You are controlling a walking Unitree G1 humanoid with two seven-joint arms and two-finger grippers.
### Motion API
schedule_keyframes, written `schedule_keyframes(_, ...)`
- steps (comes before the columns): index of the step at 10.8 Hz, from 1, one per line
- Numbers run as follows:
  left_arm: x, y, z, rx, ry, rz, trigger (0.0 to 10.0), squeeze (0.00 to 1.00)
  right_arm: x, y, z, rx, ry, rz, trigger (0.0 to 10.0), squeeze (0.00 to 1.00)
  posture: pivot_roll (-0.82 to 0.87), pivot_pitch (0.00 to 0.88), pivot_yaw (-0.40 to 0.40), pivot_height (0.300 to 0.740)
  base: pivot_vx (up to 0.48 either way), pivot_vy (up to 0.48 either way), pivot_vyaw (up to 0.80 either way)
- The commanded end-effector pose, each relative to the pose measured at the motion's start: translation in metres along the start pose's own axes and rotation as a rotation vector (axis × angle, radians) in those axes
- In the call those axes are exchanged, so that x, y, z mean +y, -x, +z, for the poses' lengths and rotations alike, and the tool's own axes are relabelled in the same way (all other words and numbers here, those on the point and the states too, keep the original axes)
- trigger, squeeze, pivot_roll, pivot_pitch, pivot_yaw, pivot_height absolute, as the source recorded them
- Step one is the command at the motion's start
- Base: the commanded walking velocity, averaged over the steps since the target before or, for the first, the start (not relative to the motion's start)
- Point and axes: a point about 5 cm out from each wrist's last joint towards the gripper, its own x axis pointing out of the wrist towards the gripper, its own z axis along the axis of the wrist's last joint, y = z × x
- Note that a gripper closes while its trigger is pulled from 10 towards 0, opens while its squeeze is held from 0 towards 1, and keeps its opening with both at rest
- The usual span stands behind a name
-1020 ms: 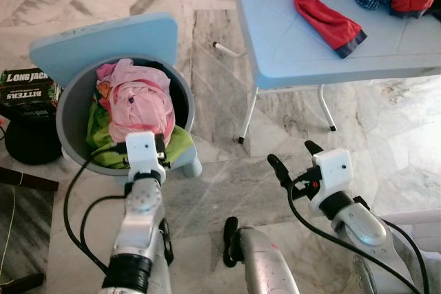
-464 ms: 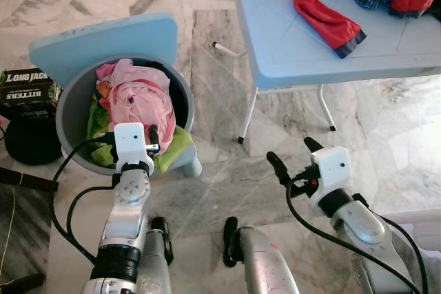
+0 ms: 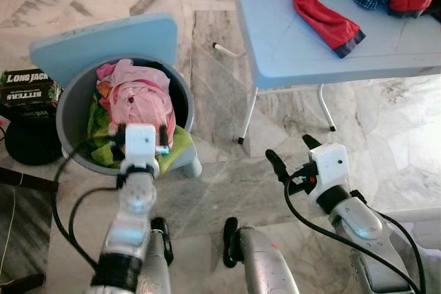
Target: Hang hanger
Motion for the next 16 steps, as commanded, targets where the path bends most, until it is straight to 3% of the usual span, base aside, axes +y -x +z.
schedule_keyframes(1,-0.005,0.008,-0.01,0.062,0.028,-0.019,10.0,1.0,-0.001,0.004,-0.009,0.034,-0.004,-0.004,10.0,0.0,-0.13,0.322,-0.115,0.74,0.0,0.0,0.0)
schedule_keyframes(2,-0.006,0.008,-0.012,0.07,0.03,-0.021,10.0,1.0,-0.001,0.004,-0.009,0.034,-0.004,-0.004,10.0,0.0,-0.13,0.322,-0.115,0.74,0.0,0.0,0.0)
schedule_keyframes(3,-0.008,0.005,-0.028,0.143,0.02,-0.045,10.0,0.0,0.0,0.002,-0.008,0.032,-0.003,-0.002,10.0,0.0,-0.13,0.323,-0.12,0.74,0.0,0.0,0.0)
schedule_keyframes(8,-0.014,-0.013,-0.023,0.141,0.035,-0.081,10.0,0.0,-0.001,0.004,-0.008,0.03,0.008,-0.007,10.0,0.0,-0.15,0.322,-0.12,0.74,0.0,0.0,0.0)
schedule_keyframes(9,-0.016,-0.014,-0.021,0.128,0.05,-0.089,0.0,0.0,-0.001,0.004,-0.008,0.031,0.012,-0.007,10.0,0.0,-0.15,0.323,-0.121,0.74,0.0,0.0,0.0)
schedule_keyframes(16,-0.018,-0.012,-0.025,0.128,0.067,-0.109,0.0,0.0,-0.001,0.003,-0.008,0.029,0.018,-0.012,10.0,0.0,-0.15,0.325,-0.12,0.74,0.0,0.0,0.0)
